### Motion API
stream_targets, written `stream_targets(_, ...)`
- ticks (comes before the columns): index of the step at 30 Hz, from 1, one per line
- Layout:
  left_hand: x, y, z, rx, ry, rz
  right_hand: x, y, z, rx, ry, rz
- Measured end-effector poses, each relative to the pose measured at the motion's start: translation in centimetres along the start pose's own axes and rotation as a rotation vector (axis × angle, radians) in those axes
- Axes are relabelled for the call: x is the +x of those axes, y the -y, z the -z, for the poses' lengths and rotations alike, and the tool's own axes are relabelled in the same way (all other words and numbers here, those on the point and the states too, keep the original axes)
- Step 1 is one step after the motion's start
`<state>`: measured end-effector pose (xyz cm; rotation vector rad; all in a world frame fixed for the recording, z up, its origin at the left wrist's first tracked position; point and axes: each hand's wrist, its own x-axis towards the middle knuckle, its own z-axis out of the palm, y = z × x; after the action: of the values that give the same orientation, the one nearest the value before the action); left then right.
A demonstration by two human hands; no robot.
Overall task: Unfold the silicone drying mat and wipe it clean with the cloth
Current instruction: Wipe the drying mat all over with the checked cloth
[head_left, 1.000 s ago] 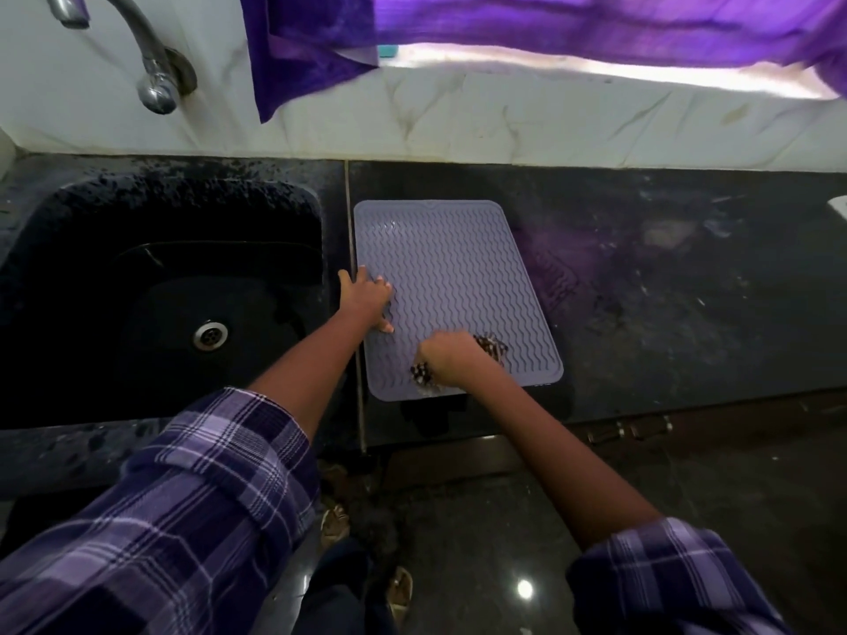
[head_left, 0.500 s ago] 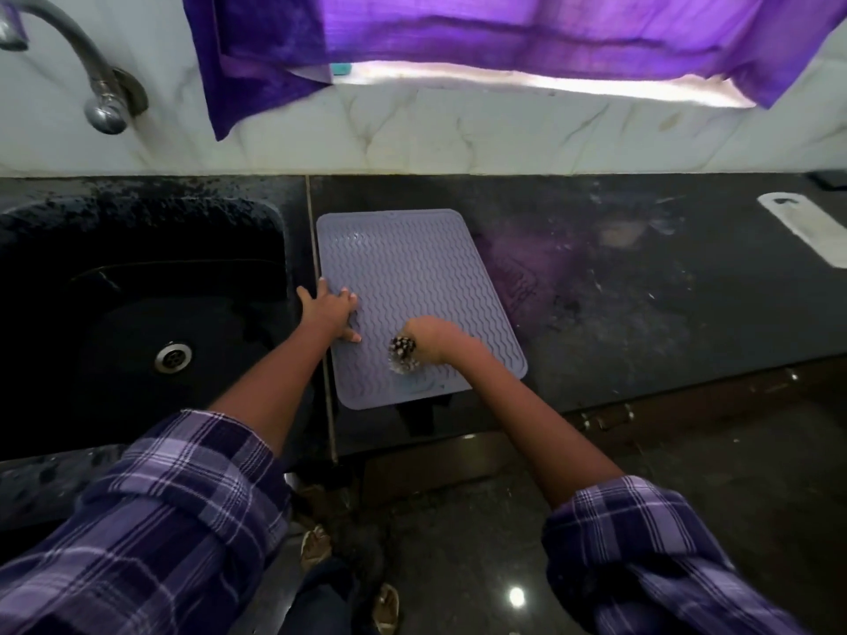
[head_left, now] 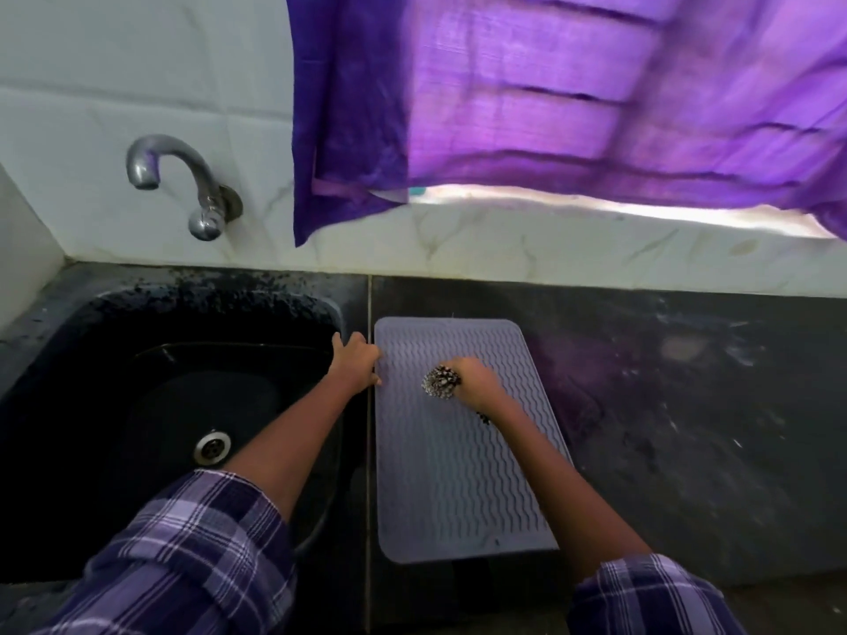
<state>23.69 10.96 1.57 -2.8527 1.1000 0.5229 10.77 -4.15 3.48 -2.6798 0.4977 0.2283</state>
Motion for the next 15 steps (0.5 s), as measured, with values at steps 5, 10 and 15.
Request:
stream_targets(5, 5.0, -0.3, 1.3, 0.042, 0.104, -0.007, 8.4, 0.8, 0.3, -0.16, -0.05, 0.003)
stream_targets(10, 7.8, -0.2, 0.7, 0.192, 0.128, 0.022, 14.8, 1.5, -1.4, -0.295, -0.075, 0.041)
stream_targets(15, 8.6, -0.2, 1.2, 0.282, 0.134, 0.073, 15.8, 1.1, -3.4, -0.294, -0.115, -0.008)
